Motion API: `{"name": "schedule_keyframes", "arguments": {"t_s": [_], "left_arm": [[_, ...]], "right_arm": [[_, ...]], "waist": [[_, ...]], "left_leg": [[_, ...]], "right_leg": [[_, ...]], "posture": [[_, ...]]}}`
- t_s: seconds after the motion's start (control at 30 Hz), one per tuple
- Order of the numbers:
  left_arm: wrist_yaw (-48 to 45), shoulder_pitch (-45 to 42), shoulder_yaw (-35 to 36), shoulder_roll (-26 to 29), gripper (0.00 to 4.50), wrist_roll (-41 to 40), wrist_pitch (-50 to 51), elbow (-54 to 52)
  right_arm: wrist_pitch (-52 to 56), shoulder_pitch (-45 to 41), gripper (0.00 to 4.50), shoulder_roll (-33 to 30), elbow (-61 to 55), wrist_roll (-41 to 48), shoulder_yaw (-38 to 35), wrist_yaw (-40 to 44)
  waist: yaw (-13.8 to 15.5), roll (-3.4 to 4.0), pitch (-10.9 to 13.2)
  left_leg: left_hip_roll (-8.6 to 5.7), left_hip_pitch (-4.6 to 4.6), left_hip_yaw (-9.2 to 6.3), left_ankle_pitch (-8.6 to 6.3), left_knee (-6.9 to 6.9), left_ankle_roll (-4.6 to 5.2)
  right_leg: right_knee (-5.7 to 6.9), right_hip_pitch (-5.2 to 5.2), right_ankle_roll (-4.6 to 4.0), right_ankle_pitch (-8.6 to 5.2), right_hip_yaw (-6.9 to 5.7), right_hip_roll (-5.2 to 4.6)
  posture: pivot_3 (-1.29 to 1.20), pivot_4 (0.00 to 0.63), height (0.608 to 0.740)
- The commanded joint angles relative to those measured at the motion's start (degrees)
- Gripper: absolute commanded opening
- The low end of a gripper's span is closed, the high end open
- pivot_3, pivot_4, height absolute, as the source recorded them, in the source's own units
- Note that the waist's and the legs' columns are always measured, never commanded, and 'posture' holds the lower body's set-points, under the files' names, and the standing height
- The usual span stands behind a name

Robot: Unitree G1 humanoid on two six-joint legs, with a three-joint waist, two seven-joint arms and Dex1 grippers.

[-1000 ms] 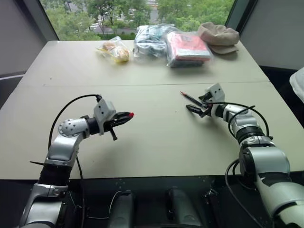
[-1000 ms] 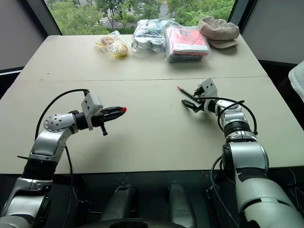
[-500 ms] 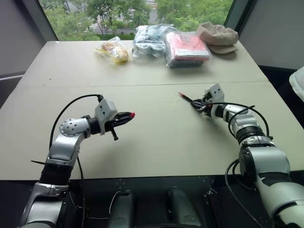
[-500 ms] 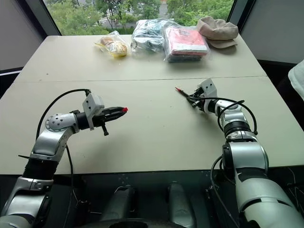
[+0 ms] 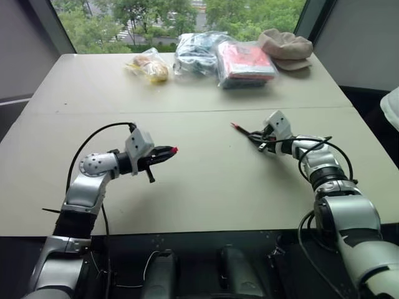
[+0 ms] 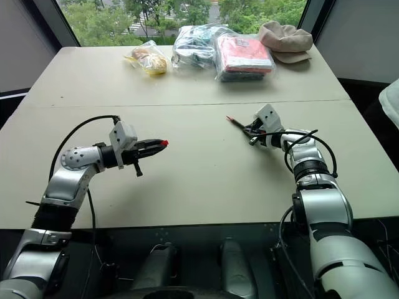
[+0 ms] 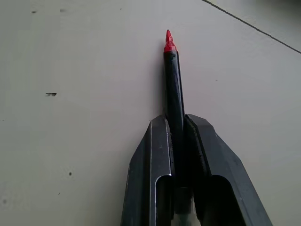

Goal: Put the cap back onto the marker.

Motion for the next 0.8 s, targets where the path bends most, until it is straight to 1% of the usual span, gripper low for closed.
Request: {"name": "schedule_keyframes", "arguments": {"t_s": [0.03, 0.13, 0.3, 0.47, 0.6, 0.8], "left_arm": [[-2.4, -3.1, -0.6, 0.4, 0.0, 1.0, -5.0, 4.8], [-4.8, -6.6, -1.5, 0.2, 0.0, 2.4, -10.0, 11.9], [-7.8, -10.1, -3.5, 0.2, 0.0, 5.0, -18.4, 19.5], [-9.2, -12.4, -4.5, -0.4, 0.0, 6.3, -24.7, 24.2], [-9.0, -14.0, -4.6, -1.1, 0.0, 6.9, -27.8, 26.3], [-9.0, -14.7, -4.6, -1.9, 0.0, 6.7, -29.3, 26.0]], "right_arm": [[-3.2, 1.6, 0.06, -2.4, -10.3, -0.7, 1.9, 3.6], [-1.0, 4.3, 0.06, -3.6, -21.1, 0.9, 2.2, 5.7], [5.1, 7.7, 0.06, -5.2, -33.7, 2.1, 3.1, 8.6], [14.1, 11.2, 0.06, -6.0, -45.7, 5.0, 4.3, 12.7], [18.2, 12.0, 0.06, -6.1, -49.9, 6.0, 4.7, 13.4], [21.2, 11.6, 0.06, -5.8, -52.5, 6.8, 5.3, 13.8]], "waist": [[-0.1, 0.0, 0.0], [-0.3, 0.0, 0.0], [-0.6, 0.0, 0.0], [-0.6, 0.0, 0.0], [-0.5, 0.0, 0.0], [-0.4, 0.0, 0.0]], "left_leg": [[0.0, 0.0, 0.01, 0.0, 0.0, 0.0], [-0.01, 0.0, 0.0, 0.0, 0.01, 0.0], [-0.01, -0.01, -0.02, 0.0, 0.01, 0.0], [0.0, -0.01, -0.01, 0.0, 0.01, 0.0], [-0.01, -0.02, -0.02, 0.0, 0.02, 0.0], [-0.01, -0.02, -0.02, 0.0, 0.03, 0.0]], "right_leg": [[-0.01, 0.0, 0.0, 0.0, 0.0, 0.0], [0.0, 0.0, 0.01, 0.0, -0.01, -0.01], [0.01, 0.0, 0.0, 0.0, -0.03, 0.0], [0.01, 0.0, 0.0, 0.0, -0.03, 0.0], [0.02, 0.0, 0.01, 0.0, -0.03, 0.0], [0.01, -0.01, 0.01, 0.0, -0.04, 0.0]], "posture": [[0.0, 0.15, 0.74], [0.0, 0.15, 0.74], [0.0, 0.15, 0.74], [0.0, 0.15, 0.74], [0.0, 0.15, 0.74], [0.0, 0.15, 0.74]]}}
